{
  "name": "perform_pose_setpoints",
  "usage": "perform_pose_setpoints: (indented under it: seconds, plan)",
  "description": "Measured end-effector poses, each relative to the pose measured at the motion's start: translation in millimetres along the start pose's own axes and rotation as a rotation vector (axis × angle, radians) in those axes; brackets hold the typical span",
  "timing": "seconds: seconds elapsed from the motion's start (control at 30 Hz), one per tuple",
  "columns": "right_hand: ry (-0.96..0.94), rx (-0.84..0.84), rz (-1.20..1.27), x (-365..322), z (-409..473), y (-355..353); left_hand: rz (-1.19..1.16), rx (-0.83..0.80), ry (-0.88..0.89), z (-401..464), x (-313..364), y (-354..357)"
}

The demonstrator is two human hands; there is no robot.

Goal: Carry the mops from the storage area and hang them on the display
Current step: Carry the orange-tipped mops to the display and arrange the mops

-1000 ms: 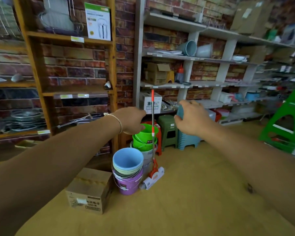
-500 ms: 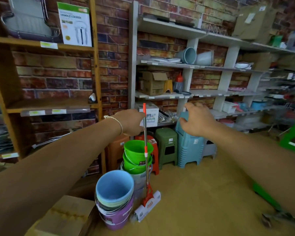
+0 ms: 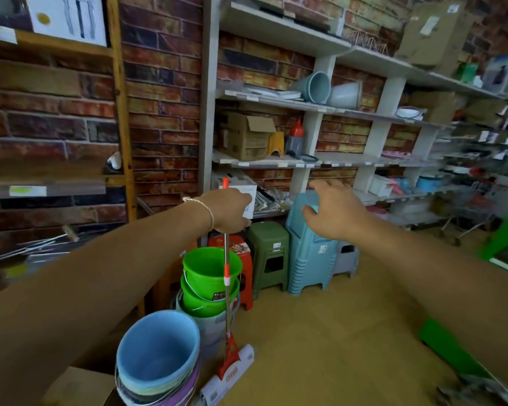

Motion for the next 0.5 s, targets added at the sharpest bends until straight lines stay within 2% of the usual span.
perform_pose_setpoints:
  seconds: [0.2, 0.5]
  plan:
    - [0.036, 0.002, -0.016, 10.1, 83.4, 47.0, -0.014, -0.003, 0.026, 92.6, -42.8, 35.5]
    - [0.104, 0.033, -0.039, 5.6, 223.1, 81.5, -0.036, 0.025, 0.003, 224.6, -142.2, 53.4]
Point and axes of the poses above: each hand's wrist, its own z-axis towards the middle knuckle, its own y-axis out of the palm, x = y × z, the point moved 1 cm from there along z, towards the middle knuckle, and after that the axes turned 6 degrees about x, right-handed, at the moved point
